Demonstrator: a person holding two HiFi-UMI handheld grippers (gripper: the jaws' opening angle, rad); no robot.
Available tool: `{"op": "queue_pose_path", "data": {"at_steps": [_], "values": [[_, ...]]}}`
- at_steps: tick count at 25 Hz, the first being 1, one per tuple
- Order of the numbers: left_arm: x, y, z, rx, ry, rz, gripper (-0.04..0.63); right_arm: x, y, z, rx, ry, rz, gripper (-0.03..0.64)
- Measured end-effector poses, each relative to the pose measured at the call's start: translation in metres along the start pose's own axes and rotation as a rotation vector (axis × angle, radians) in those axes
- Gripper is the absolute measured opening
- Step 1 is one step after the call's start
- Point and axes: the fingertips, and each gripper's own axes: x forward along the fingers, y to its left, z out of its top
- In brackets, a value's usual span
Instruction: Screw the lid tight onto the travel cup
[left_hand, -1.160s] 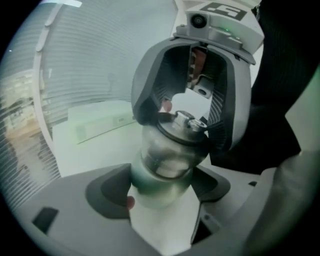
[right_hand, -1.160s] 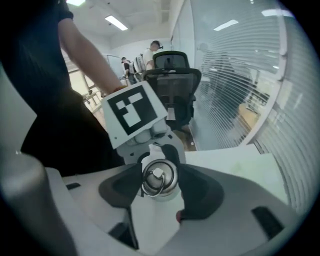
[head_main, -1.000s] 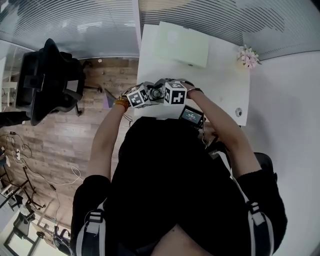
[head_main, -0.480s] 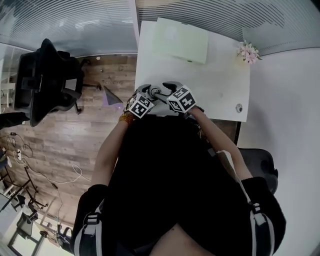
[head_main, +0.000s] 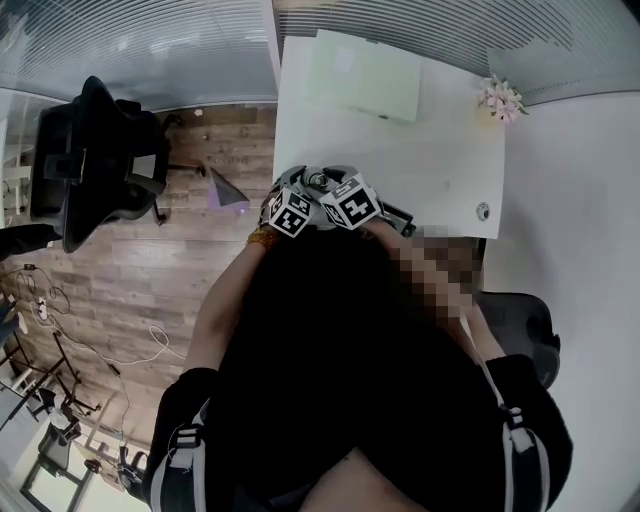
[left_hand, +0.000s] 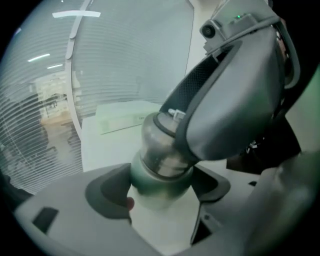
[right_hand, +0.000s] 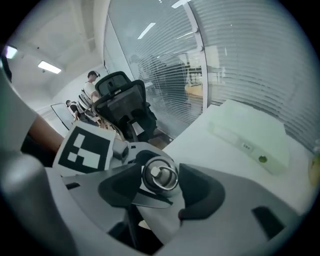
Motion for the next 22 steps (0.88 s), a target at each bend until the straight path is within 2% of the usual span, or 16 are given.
{"op": "queue_pose_path", "data": {"at_steps": [5, 8, 10, 12, 16, 18, 20, 22], "values": [[0.0, 0.001, -0.002, -0.014, 0.012, -0.011, 0.37, 0.011, 0.003, -0.004, -0.1, 0.038, -0.005, 0.232], [0.0, 0.003, -0.004, -0.003, 0.028, -0.062, 0.37, 0.015, 0.007, 0.0, -0.196, 0.074, 0.045, 0.23], [0.001, 0.002, -0.005, 0.06, 0.064, -0.134, 0.37, 0.016, 0.009, 0.001, -0.296, 0.12, 0.112, 0.23], [0.003, 0.0, -0.006, 0.156, 0.114, -0.23, 0.371, 0.017, 0.011, 0.001, -0.422, 0.178, 0.183, 0.232], [0.0, -0.009, -0.011, 0.407, 0.194, -0.443, 0.373, 0.017, 0.019, -0.005, -0.659, 0.273, 0.325, 0.232], [0.0, -0.013, -0.013, 0.513, 0.253, -0.519, 0.373, 0.016, 0.02, -0.006, -0.73, 0.304, 0.37, 0.232], [-0.001, -0.015, -0.013, 0.552, 0.286, -0.555, 0.374, 0.015, 0.02, -0.007, -0.744, 0.321, 0.378, 0.232], [-0.001, -0.016, -0.011, 0.526, 0.249, -0.546, 0.374, 0.013, 0.019, -0.009, -0.73, 0.301, 0.354, 0.235]]}}
